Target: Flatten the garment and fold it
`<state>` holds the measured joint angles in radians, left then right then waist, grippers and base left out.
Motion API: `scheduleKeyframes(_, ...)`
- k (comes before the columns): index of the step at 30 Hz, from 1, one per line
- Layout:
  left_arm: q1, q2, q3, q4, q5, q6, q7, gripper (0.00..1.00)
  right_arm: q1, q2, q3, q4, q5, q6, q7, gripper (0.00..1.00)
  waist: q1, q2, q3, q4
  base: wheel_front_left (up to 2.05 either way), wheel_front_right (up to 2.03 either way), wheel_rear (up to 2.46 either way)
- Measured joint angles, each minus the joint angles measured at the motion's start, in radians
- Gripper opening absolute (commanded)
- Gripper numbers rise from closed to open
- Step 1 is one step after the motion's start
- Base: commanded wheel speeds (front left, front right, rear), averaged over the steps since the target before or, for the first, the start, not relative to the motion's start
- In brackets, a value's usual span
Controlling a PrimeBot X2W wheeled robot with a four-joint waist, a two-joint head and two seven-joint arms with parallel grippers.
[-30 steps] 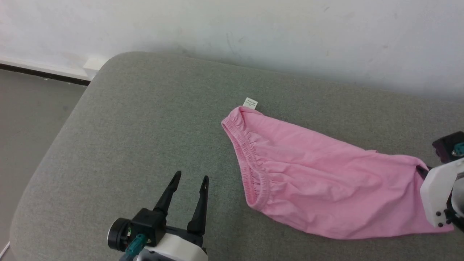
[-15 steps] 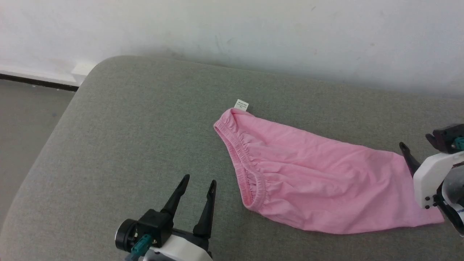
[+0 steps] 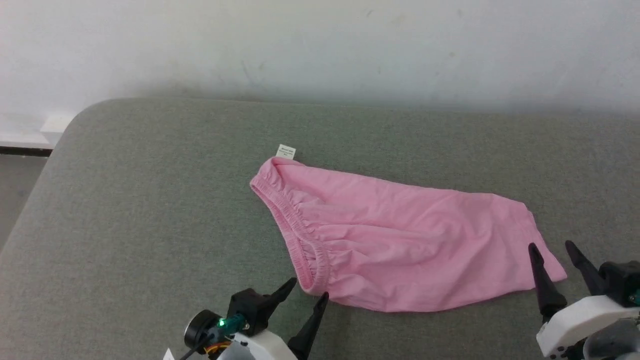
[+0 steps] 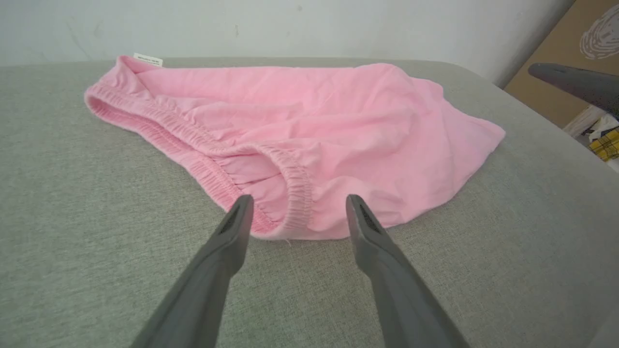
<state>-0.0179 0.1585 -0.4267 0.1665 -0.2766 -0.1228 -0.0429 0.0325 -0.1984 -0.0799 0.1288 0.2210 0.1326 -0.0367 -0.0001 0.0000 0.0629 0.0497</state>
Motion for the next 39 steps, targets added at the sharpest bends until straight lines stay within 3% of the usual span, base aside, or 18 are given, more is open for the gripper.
scheduleKeyframes(7, -0.092, 0.069, -0.075, 0.048, -0.033, -0.001, 0.117, 1.0, 0.016, 0.024, 0.004, -0.04, -0.002, 0.0, 0.01, 1.0, 0.0001, 0.0, 0.028, -0.05, 0.0, 0.0, 0.0)
scheduleKeyframes(14, -0.152, 0.097, -0.103, 0.1, -0.047, -0.001, 0.161, 1.0, 0.014, 0.023, -0.002, -0.049, -0.002, 0.0, 0.022, 1.0, 0.0001, 0.0, 0.062, -0.078, 0.0, 0.0, 0.0)
scheduleKeyframes(15, -0.156, 0.098, -0.107, 0.105, -0.052, -0.001, 0.162, 0.95, 0.014, 0.023, -0.003, -0.049, -0.002, 0.0, 0.025, 1.0, 0.0001, 0.0, 0.066, -0.08, 0.0, 0.0, 0.0)
scheduleKeyframes(16, -0.158, 0.098, -0.112, 0.11, -0.057, -0.001, 0.162, 0.36, 0.014, 0.023, -0.003, -0.048, -0.002, 0.0, 0.027, 1.0, 0.0001, 0.0, 0.069, -0.082, 0.0, 0.0, 0.0)
scheduleKeyframes(17, -0.16, 0.1, -0.124, 0.114, -0.065, -0.001, 0.163, 0.0, 0.014, 0.023, -0.005, -0.047, -0.002, 0.0, 0.028, 1.0, 0.0001, 0.0, 0.072, -0.083, 0.0, 0.0, 0.0)
scheduleKeyframes(23, -0.168, 0.104, -0.135, 0.109, -0.09, 0.0, 0.109, 0.0, 0.015, 0.004, -0.008, -0.021, -0.005, 0.0, 0.068, 1.0, 0.0002, 0.0, 0.075, -0.071, 0.0, 0.0, 0.0)
scheduleKeyframes(29, -0.16, 0.113, -0.119, 0.046, -0.09, 0.025, 0.031, 0.0, 0.011, -0.037, -0.019, 0.019, -0.028, 0.0, 0.182, 1.0, 0.0001, 0.0, 0.064, -0.041, 0.0, 0.0, 0.0)
scheduleKeyframes(33, -0.135, 0.12, -0.123, 0.007, -0.085, 0.032, 0.018, 0.0, -0.002, -0.04, -0.04, 0.051, -0.038, 0.0, 0.299, 1.0, 0.0001, 0.0, 0.055, -0.016, 0.0, 0.0, 0.0)
scheduleKeyframes(39, -0.129, 0.12, -0.139, -0.021, -0.08, 0.037, 0.016, 0.0, -0.041, -0.02, -0.042, 0.074, -0.051, 0.0, 0.388, 1.0, 0.0001, 0.0, 0.052, 0.015, 0.0, 0.0, 0.0)
